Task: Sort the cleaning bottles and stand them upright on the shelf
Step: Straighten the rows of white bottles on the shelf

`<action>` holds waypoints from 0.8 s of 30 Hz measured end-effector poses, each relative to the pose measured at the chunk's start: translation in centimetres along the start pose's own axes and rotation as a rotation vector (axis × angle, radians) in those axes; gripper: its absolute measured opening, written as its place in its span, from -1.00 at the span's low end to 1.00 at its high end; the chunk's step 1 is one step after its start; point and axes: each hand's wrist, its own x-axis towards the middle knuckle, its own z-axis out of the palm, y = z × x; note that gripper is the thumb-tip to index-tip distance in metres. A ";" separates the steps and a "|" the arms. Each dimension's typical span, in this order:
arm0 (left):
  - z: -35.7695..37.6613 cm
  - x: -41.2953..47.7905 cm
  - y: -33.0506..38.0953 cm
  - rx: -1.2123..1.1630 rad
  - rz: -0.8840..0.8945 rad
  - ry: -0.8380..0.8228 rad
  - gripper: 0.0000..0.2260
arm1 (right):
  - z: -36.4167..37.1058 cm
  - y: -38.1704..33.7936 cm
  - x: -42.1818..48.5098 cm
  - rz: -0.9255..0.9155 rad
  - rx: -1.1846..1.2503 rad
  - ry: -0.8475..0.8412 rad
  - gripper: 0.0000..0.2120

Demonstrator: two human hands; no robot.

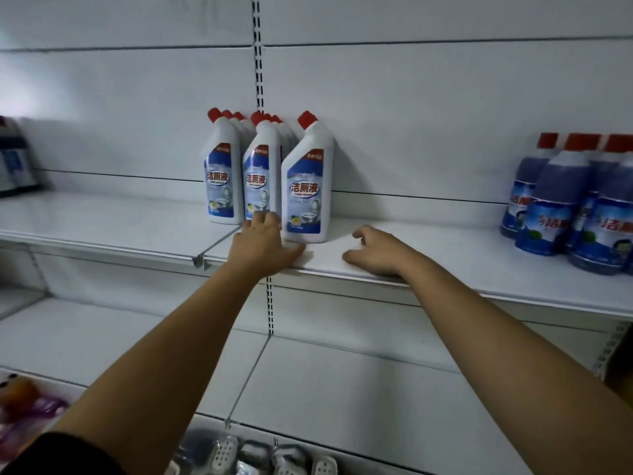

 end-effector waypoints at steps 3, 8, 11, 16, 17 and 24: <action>-0.1 2.2 -1.2 -0.175 -0.045 0.037 -0.20 | 0.2 -1.7 2.5 0.032 0.123 -0.053 -0.17; 0.4 5.8 -1.7 -0.409 -0.010 -0.049 -0.23 | 0.3 -3.3 6.6 0.055 0.217 -0.036 -0.07; 0.4 7.3 -1.4 -0.464 0.068 -0.045 -0.39 | 0.9 -3.8 8.4 0.036 0.391 -0.059 -0.08; 0.0 8.7 -1.8 -0.410 0.192 0.100 -0.44 | 2.3 -3.6 11.9 -0.050 0.553 -0.056 0.11; -0.2 9.0 -2.3 -0.316 0.219 0.201 -0.38 | 2.5 -3.7 12.0 -0.057 0.600 -0.054 0.09; -2.6 11.4 -7.5 -0.242 0.122 0.395 0.20 | 3.1 -5.5 9.6 0.009 0.870 -0.025 -0.15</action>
